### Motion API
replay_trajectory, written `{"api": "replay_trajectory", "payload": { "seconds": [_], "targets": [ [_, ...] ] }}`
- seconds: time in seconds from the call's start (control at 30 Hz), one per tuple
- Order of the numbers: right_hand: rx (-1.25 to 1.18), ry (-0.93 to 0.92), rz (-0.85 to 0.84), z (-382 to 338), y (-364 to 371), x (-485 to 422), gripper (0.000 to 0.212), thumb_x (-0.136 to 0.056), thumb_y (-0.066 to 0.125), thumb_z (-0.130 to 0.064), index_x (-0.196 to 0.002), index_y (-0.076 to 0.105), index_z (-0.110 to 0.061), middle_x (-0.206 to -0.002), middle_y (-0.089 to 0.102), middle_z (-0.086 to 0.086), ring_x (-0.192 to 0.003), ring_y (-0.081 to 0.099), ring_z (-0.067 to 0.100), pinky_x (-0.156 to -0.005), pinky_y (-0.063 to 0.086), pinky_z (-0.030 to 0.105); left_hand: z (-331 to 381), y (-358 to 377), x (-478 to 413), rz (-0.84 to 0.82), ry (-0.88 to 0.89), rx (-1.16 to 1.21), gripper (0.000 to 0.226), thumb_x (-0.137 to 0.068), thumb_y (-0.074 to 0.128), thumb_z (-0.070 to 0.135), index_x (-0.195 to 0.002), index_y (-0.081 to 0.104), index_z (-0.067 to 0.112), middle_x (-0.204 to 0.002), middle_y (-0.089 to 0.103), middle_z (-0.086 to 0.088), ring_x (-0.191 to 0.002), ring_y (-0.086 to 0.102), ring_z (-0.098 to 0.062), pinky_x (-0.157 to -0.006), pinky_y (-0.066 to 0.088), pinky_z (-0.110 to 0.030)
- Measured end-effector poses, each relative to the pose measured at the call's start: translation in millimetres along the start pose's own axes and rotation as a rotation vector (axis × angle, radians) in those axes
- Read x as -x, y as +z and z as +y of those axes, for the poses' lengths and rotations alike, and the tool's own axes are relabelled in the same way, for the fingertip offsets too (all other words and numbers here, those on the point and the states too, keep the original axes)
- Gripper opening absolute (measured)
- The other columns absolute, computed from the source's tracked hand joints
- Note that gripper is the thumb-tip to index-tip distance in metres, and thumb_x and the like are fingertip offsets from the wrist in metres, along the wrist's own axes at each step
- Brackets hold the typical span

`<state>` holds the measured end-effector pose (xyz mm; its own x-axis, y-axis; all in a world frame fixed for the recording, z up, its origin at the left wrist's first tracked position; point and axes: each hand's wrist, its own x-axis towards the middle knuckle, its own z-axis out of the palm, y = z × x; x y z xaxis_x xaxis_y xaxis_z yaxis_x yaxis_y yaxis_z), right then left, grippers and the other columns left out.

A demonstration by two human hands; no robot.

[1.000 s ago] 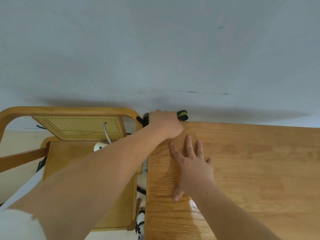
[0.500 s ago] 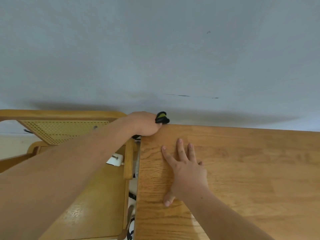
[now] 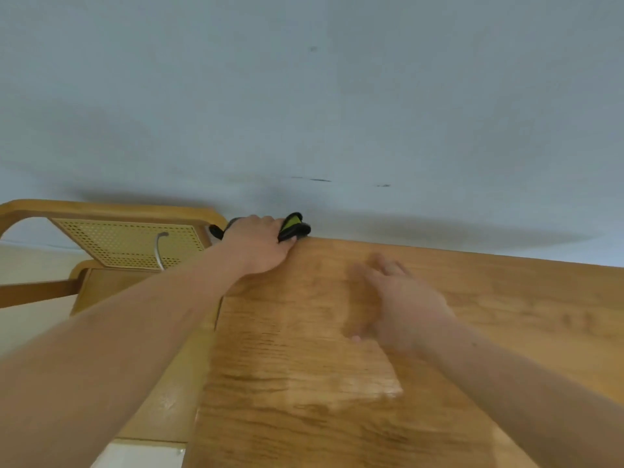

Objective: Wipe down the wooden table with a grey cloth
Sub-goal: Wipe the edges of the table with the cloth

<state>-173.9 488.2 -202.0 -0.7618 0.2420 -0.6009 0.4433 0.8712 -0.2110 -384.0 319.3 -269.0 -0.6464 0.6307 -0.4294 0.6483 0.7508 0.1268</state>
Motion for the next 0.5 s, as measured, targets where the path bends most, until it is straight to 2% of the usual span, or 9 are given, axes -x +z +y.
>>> {"api": "replay_trajectory", "payload": {
  "seconds": [0.1,0.2,0.27,0.37,0.43,0.5],
  "targets": [
    [0.192,0.183,-0.028,61,-6,-1,0.144,-0.059,0.091,-0.065,-0.159,-0.011,-0.049,-0.172,-0.017,0.007,-0.158,-0.004,0.04,-0.107,0.045,0.063,45,3,-7,0.028,-0.114,-0.015,0.041,-0.103,0.03,0.052,-0.114,0.059,0.024,-0.108,0.066,-0.005,-0.101,0.059,-0.03,-0.088,0.048,-0.042],
    [0.142,0.215,-0.072,90,-4,1,0.15,-0.055,0.093,-0.063,-0.155,-0.018,-0.056,-0.17,-0.023,0.009,-0.156,-0.011,0.046,-0.109,0.041,0.068,131,2,-16,0.074,-0.02,0.139,0.036,-0.103,0.033,0.05,-0.089,0.058,0.028,-0.086,0.064,0.001,-0.08,0.06,-0.023,-0.078,0.051,-0.037],
    [0.107,0.191,-0.053,97,0,-1,0.15,-0.055,0.095,-0.059,-0.156,-0.016,-0.055,-0.17,-0.024,0.009,-0.155,-0.013,0.046,-0.11,0.039,0.07,186,8,-20,0.136,0.058,0.225,0.033,-0.103,0.037,0.047,-0.082,0.054,0.028,-0.081,0.061,0.002,-0.075,0.06,-0.024,-0.074,0.05,-0.038],
    [0.079,0.194,-0.042,101,3,-2,0.15,-0.056,0.097,-0.055,-0.158,-0.014,-0.05,-0.17,-0.025,0.008,-0.155,-0.016,0.046,-0.111,0.036,0.073,219,15,-23,0.158,0.165,0.219,0.028,-0.101,0.039,0.049,-0.09,0.054,0.028,-0.089,0.065,0.002,-0.083,0.062,-0.025,-0.08,0.05,-0.042],
    [0.06,0.192,-0.054,102,2,-4,0.15,-0.058,0.096,-0.054,-0.157,-0.016,-0.052,-0.169,-0.027,0.009,-0.154,-0.017,0.047,-0.111,0.034,0.073,203,12,-22,0.122,0.208,0.244,0.023,-0.103,0.041,0.049,-0.098,0.054,0.031,-0.095,0.065,0.005,-0.088,0.061,-0.022,-0.083,0.05,-0.041],
    [0.057,0.189,-0.067,103,0,-6,0.148,-0.06,0.096,-0.053,-0.157,-0.017,-0.053,-0.168,-0.028,0.011,-0.154,-0.018,0.049,-0.112,0.033,0.074,171,5,-23,0.055,0.147,0.217,0.024,-0.104,0.039,0.053,-0.105,0.055,0.034,-0.095,0.065,0.007,-0.087,0.062,-0.02,-0.083,0.053,-0.04]
  ]
}}
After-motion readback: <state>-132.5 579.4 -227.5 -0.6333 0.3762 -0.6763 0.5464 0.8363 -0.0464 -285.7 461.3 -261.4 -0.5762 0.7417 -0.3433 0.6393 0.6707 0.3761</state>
